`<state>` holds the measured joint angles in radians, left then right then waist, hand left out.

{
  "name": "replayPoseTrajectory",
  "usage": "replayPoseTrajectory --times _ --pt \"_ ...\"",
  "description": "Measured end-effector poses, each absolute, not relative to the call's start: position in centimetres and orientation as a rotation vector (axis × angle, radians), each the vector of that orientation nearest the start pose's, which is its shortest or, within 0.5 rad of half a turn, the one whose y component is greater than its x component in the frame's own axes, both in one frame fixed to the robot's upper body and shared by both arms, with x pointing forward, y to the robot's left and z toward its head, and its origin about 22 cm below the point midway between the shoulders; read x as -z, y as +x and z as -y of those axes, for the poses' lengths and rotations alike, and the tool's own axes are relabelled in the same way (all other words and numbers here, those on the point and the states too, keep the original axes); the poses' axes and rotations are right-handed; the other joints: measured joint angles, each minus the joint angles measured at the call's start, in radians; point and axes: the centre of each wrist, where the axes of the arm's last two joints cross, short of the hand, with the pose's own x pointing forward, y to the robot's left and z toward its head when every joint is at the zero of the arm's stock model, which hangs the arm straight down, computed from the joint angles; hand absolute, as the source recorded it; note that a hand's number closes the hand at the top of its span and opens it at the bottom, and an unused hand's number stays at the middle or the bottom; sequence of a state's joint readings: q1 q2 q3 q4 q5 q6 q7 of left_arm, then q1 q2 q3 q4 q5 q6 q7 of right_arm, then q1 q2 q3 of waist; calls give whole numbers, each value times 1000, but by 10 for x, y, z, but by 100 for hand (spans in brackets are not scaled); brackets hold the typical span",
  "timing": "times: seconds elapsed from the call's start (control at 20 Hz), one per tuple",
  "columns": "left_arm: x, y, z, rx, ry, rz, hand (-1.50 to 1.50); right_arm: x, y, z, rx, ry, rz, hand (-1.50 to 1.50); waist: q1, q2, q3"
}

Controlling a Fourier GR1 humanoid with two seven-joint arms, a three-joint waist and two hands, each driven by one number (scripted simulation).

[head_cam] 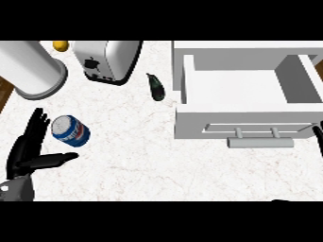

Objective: Pick up the can, place it into the drawer and close the drawer

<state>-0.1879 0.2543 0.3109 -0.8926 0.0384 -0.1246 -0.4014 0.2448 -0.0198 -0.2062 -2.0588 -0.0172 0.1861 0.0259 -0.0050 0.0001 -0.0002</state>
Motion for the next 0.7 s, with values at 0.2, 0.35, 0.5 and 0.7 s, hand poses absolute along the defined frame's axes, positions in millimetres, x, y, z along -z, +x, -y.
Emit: replayPoseTrajectory --times 0.2,0.35,0.5,0.7 --pt "87 248 -365 -72 215 1500 -150 -73 164 294 -5 -174 1803 -150 1 0 0" --pt "93 255 -360 -72 217 1501 -150 -82 164 294 -9 -172 1805 -150 -1 0 0" --pt "93 261 -362 -72 214 1502 -150 -84 164 296 -9 -175 1803 -150 -1 0 0" --pt "94 267 -361 -72 216 1506 -150 -87 163 297 -10 -179 1802 -150 -1 0 0"
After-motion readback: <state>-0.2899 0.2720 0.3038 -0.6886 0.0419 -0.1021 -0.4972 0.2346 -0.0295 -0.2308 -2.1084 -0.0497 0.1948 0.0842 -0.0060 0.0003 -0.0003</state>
